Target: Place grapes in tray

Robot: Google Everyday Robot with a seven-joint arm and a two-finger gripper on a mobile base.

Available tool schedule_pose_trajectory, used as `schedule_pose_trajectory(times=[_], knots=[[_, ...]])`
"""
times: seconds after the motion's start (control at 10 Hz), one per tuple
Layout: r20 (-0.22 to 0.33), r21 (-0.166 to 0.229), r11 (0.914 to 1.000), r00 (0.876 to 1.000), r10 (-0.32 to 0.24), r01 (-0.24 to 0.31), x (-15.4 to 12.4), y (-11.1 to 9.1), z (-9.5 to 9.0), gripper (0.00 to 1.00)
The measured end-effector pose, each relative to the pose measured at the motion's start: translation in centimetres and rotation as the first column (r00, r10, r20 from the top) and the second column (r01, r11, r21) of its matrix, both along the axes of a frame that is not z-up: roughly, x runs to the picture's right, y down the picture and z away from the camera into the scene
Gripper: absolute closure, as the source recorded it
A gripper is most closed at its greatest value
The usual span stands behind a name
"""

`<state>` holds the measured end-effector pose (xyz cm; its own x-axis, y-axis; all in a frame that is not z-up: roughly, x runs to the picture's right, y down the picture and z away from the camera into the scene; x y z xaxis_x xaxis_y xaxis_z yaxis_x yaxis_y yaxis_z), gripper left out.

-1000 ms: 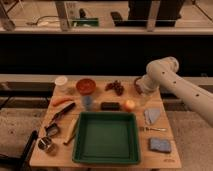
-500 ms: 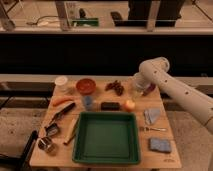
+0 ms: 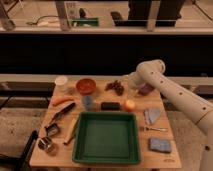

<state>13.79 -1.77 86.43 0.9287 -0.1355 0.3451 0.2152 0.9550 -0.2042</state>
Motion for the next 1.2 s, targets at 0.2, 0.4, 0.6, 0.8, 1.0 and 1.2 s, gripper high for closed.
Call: schedule_pose_trajectory(times=[0.2,0.4,0.6,0.8,1.0,1.2], knots=[[0.013,0.016,0.9999,1.0,-0.003,0.003,-0.8,0.1,1.4,0.2],[0.026,0.022,0.9997,1.0,-0.016,0.015,-1.7,0.3,3.2,0.2],[0.037,0.025,0.9993,0.999,-0.028,0.027,-2.5,0.2,4.7,0.2],[0.047,0.03,0.9988,0.998,-0.039,0.037,-3.4,-0.4,6.6,0.2],[0.048,0.032,0.9988,0.998,-0.04,0.039,-3.6,-0.9,7.9,0.2],[0.039,0.024,0.999,0.998,-0.039,0.038,-3.4,-0.5,9.7,0.2]])
